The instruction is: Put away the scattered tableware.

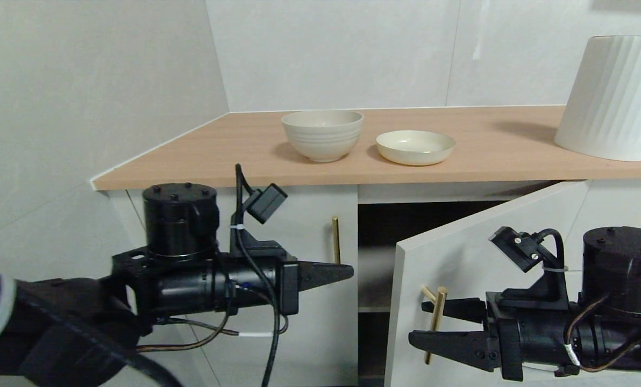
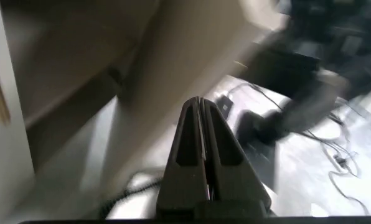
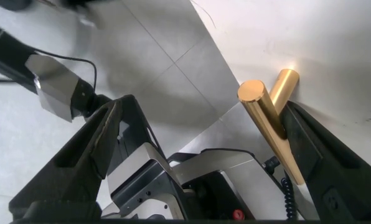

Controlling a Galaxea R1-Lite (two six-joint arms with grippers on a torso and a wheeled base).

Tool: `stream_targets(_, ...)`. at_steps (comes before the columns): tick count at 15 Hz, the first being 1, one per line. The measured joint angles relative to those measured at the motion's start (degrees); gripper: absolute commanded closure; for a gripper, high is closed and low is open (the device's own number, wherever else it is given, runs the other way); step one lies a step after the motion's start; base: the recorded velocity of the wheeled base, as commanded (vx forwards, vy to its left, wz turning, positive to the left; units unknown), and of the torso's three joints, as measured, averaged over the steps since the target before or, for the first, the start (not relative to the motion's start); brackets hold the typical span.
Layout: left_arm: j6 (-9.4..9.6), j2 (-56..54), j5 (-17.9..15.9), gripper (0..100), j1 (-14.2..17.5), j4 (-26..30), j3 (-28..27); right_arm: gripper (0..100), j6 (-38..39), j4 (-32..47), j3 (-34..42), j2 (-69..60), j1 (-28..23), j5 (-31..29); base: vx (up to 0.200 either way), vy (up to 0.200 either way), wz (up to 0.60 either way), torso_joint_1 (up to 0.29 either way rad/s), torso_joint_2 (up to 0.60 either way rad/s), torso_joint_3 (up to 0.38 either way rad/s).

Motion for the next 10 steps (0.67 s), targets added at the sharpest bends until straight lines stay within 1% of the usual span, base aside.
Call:
stream_targets(1,-0.26,3.52,1.45,100,-0.87,-5.78,0.24,0,-0.02,0.0,0.1,-0.11,0.0,0.0,0.0,0.0,0.0,0.0,0.0,0.0)
stream_targets(2,-0.41,7.07,4.05,100,-2.49,-12.64,0.48,0,-0.16,0.02,0.22,-0.34,0.0,-0.01,0.0,0.0,0.0,0.0,0.0,0.0)
stream_targets(3,-0.55,9.73,6.81,100,-4.78,-15.82,0.52,0,-0.24,0.0,0.33,-0.59,-0.02,-0.04,0.0,0.0,0.0,0.0,0.0,0.0)
stream_targets(4,-0.59,11.81,8.33,100,-6.99,-16.62,-0.02,0,-0.27,0.0,0.41,-0.85,-0.05,-0.01,0.0,0.0,0.0,0.0,0.0,0.0)
stream_targets(5,-0.59,13.56,8.92,100,-8.17,-16.9,-0.88,0,-0.27,0.02,0.49,-1.11,-0.11,0.02,0.0,0.0,0.0,0.0,0.0,0.0)
stream_targets(8,-0.59,16.68,9.17,100,-9.19,-17.63,-2.86,0,-0.52,-0.02,0.77,-1.79,-0.22,-0.01,0.0,0.0,0.0,0.0,0.0,0.0)
stream_targets(10,-0.55,17.66,9.2,100,-10.05,-18.94,-3.36,0,-4.11,-0.09,1.57,-1.99,-0.33,-0.52,0.0,0.0,0.0,0.0,0.0,0.0)
